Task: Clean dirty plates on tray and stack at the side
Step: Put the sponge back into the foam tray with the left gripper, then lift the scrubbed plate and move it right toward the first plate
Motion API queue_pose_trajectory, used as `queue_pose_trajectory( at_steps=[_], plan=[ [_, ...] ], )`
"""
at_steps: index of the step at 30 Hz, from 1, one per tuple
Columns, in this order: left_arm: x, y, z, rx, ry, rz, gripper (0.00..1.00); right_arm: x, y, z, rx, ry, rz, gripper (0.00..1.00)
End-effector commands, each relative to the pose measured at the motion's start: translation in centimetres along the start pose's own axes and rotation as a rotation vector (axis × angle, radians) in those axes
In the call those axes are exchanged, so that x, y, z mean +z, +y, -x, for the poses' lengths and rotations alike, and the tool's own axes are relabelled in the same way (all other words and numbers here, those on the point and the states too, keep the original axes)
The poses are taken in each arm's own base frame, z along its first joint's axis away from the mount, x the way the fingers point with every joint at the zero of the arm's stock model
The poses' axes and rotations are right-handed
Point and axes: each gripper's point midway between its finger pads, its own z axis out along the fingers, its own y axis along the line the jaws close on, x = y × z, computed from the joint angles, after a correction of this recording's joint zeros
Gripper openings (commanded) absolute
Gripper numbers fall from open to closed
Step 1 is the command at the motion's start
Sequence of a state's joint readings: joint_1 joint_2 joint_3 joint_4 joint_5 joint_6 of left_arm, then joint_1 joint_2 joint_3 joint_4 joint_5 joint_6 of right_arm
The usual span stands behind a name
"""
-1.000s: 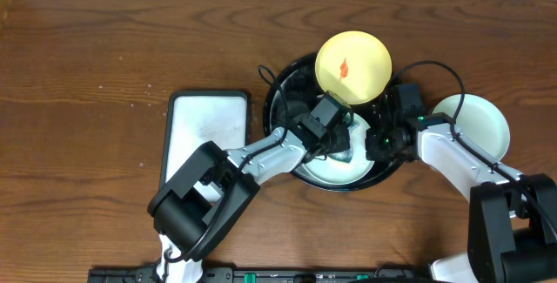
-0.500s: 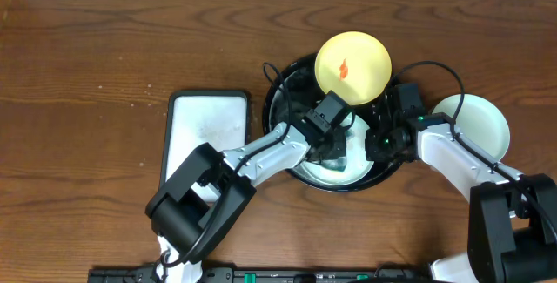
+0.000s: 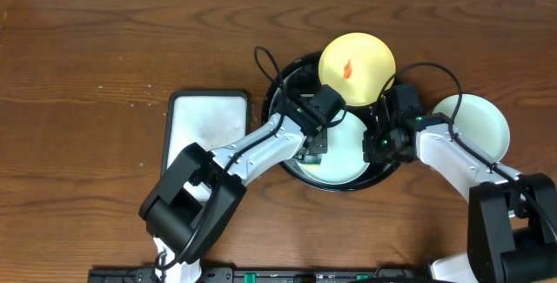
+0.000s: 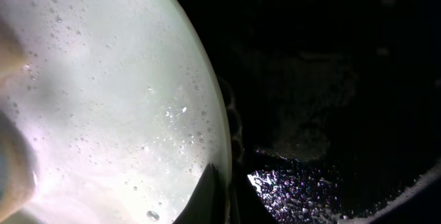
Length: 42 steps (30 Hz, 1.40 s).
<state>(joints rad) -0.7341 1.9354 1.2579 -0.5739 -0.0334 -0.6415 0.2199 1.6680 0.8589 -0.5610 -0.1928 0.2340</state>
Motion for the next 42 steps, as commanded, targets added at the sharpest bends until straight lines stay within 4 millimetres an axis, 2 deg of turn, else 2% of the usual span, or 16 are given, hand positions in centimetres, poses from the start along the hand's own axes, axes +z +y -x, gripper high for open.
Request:
queue_pose_trajectory(
  at_steps=[1, 8, 12, 16, 20, 23, 27, 32, 34, 36, 37, 40, 42],
  plan=[
    [-0.1, 5.1, 1.7, 0.043, -0.078, 0.220, 0.07, 1.0, -2.1, -1.3, -0.022, 0.044, -0.096, 0.01],
    [-5.3, 5.6, 3.3, 0.019, -0.165, 0.201, 0.07, 1.0, -2.2, -1.4, -0.035, 0.047, -0.099, 0.01],
    [-8.8, 7.4, 3.9, -0.030, -0.199, 0.189, 0.08, 1.0, -2.2, -1.4, -0.035, 0.047, -0.099, 0.01],
    [-11.7, 11.2, 4.0, -0.112, -0.196, 0.218, 0.08, 1.0, -2.2, -1.4, -0.035, 0.047, -0.099, 0.01],
    [-13.3, 16.6, 3.4, -0.229, -0.146, 0.289, 0.08, 1.0, -2.2, -1.3, -0.035, 0.046, -0.099, 0.01],
    [-12.6, 19.8, 2.7, -0.290, -0.082, 0.310, 0.08, 1.0, -2.1, -1.3, -0.036, 0.045, -0.096, 0.01],
    [-9.6, 20.8, 1.3, -0.300, 0.006, 0.180, 0.08, 0.5, -1.8, -0.7, -0.039, 0.024, -0.087, 0.01],
    [-7.1, 22.9, -0.2, -0.360, 0.031, 0.165, 0.09, -2.7, -0.8, 0.7, -0.057, -0.073, -0.068, 0.01],
    [-6.9, 23.5, -0.4, -0.376, 0.036, 0.170, 0.17, -4.5, -0.5, 1.2, -0.073, -0.132, -0.084, 0.01],
    [-7.0, 23.6, -0.4, -0.379, 0.035, 0.171, 0.42, -6.2, -0.3, 1.6, -0.092, -0.191, -0.112, 0.01],
    [-7.0, 23.5, -0.4, -0.379, 0.035, 0.170, 0.51, -7.1, -0.3, 1.7, -0.102, -0.219, -0.128, 0.01],
    [-7.0, 23.6, -0.4, -0.379, 0.036, 0.171, 0.58, -9.8, -0.3, 2.2, -0.133, -0.317, -0.201, 0.01],
    [-7.0, 23.6, -0.4, -0.379, 0.036, 0.171, 0.71, -11.6, -0.2, 2.5, -0.155, -0.385, -0.258, 0.01]
  ],
)
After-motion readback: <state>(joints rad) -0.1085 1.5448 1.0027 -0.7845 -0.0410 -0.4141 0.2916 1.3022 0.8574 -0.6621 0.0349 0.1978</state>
